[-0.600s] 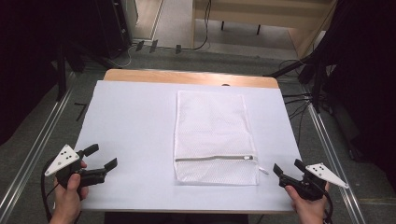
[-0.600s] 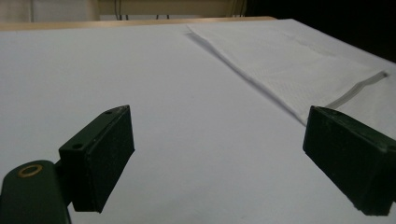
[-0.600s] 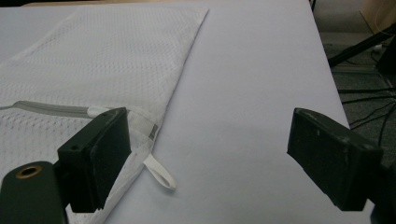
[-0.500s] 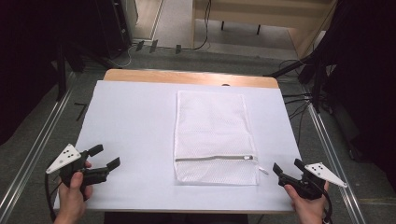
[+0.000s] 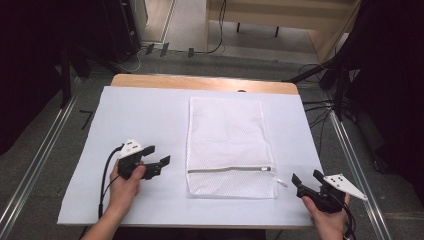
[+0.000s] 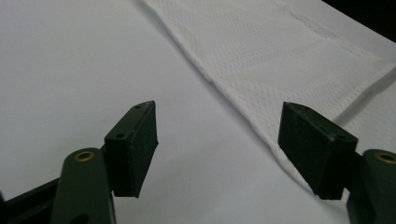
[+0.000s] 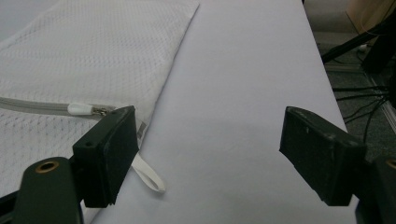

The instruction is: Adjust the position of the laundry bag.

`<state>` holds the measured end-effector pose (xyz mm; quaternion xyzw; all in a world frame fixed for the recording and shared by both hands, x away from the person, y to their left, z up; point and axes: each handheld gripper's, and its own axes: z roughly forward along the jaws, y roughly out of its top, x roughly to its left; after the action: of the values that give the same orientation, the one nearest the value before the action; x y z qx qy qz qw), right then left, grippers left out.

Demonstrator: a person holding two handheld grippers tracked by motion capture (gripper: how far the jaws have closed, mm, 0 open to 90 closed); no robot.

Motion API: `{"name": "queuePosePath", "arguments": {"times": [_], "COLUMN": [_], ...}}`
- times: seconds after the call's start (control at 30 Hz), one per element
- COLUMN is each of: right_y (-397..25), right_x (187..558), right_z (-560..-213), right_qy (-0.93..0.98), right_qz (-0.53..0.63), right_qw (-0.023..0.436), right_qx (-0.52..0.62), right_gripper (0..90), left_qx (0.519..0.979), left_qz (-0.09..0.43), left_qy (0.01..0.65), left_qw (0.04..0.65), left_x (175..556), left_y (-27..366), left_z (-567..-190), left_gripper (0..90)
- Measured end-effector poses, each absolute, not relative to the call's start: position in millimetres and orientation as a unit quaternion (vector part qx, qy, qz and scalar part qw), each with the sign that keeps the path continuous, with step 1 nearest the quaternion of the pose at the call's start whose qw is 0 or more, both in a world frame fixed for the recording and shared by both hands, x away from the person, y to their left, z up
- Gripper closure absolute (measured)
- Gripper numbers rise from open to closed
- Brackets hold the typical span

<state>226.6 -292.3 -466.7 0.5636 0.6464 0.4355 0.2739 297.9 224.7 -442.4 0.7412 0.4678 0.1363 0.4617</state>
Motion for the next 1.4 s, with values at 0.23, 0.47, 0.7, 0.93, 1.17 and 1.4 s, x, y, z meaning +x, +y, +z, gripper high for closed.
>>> {"name": "queuePosePath", "arguments": {"times": [0.23, 0.47, 0.7, 0.93, 1.17, 1.4], "right_y": [-292, -290, -288, -286, -285, -280], "right_x": [228, 228, 229, 230, 230, 230], "right_z": [-469, -469, -471, -472, -473, -473], "right_qy": [0.651, 0.654, 0.659, 0.663, 0.665, 0.672], "right_qz": [0.432, 0.431, 0.428, 0.425, 0.427, 0.426], "right_qw": [0.271, 0.271, 0.270, 0.268, 0.266, 0.264], "right_qx": [0.562, 0.559, 0.556, 0.554, 0.552, 0.545], "right_gripper": [21.6, 22.8, 23.3, 24.6, 25.9, 26.8], "left_qx": [0.752, 0.754, 0.761, 0.767, 0.760, 0.744], "left_qz": [0.127, 0.109, 0.121, 0.065, 0.056, 0.076], "left_qy": [0.508, 0.523, 0.520, 0.513, 0.515, 0.532], "left_qw": [0.400, 0.381, 0.368, 0.381, 0.392, 0.396], "left_x": [331, 345, 343, 349, 346, 328], "left_y": [183, 161, 148, 157, 178, 205], "left_z": [-455, -462, -466, -469, -464, -464], "left_gripper": [40.3, 50.4, 54.4, 90.0, 90.0, 90.0]}}
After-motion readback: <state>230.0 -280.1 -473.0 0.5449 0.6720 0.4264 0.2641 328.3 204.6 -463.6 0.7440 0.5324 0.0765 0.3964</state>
